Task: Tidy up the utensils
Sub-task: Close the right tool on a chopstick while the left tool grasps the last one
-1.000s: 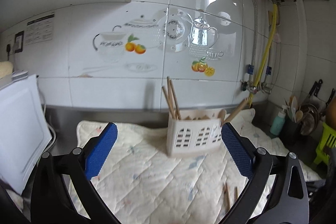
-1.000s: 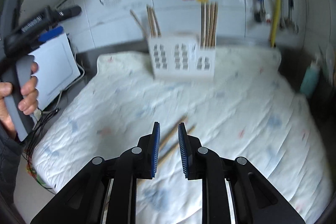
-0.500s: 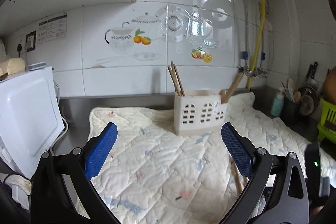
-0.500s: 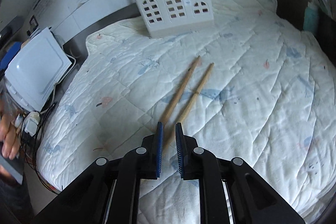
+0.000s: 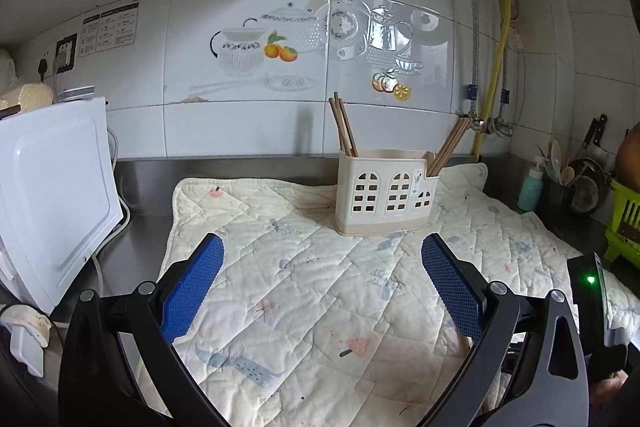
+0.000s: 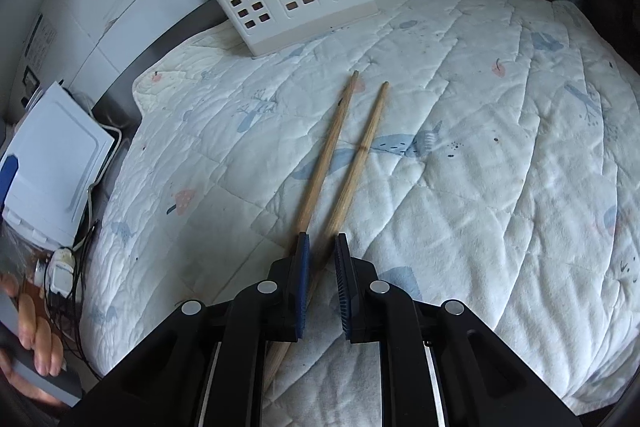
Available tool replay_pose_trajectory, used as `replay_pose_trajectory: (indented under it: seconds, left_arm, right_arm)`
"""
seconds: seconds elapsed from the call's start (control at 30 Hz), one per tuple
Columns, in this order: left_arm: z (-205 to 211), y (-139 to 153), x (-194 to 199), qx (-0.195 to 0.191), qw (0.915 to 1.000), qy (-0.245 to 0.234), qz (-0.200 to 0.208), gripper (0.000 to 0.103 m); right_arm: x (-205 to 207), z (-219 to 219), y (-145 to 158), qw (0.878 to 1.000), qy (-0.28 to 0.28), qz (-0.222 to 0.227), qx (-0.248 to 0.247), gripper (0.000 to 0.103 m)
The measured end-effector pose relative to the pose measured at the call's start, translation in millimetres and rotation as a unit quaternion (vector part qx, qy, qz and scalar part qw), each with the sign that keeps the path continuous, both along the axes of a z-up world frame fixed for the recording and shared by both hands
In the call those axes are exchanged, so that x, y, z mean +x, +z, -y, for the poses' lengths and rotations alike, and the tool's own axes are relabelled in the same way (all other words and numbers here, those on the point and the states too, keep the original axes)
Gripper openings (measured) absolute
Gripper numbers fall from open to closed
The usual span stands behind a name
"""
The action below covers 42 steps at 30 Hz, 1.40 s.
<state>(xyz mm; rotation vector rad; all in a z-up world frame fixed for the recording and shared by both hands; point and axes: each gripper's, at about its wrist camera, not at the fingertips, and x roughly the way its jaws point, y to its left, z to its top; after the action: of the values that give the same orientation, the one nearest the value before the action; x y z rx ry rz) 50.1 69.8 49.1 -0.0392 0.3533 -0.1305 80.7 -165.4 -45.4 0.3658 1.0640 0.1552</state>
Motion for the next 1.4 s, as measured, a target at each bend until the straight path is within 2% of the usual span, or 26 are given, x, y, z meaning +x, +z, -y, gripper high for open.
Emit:
replay_pose_trajectory:
  seconds: [0.3, 0.5, 0.83, 1.07, 1.1, 1.23, 1.4]
  left_arm:
    - [-2, -10, -5, -0.011, 0.9999, 0.001, -0.009, 0.098]
    - [-7, -13, -7, -0.016, 0.9998, 0.005, -0.013, 0.098]
    - [1, -20, -9, -0.015, 0.9995, -0.012, -0.027, 0.098]
    - [14, -44, -13, -0.040, 0.9935, -0.068, -0.082, 0.098]
    - [17, -49, -14, -0.042, 0.9922, -0.074, -0.091, 0.098]
    - [26, -70, -17, -0.057, 0.9851, -0.098, -0.130, 0.097]
    - [39, -89, -22, -0.061, 0.9777, -0.122, -0.159, 0.097]
  right_arm:
    - [1, -11, 3, 0.999, -0.015, -0.008, -0.039, 0.012]
    - [-1, -9, 5, 0.999, -0.010, -0.003, -0.044, 0.010]
    - [-4, 8, 6, 0.994, 0.007, 0.020, -0.111, 0.007]
    - [-18, 9, 5, 0.986, 0.030, 0.042, -0.160, 0.009]
    - [-21, 10, 4, 0.986, 0.031, 0.043, -0.158, 0.012]
    - [-37, 12, 5, 0.986, 0.038, 0.055, -0.151, 0.014]
    - [-57, 13, 4, 0.984, 0.050, 0.073, -0.154, 0.015]
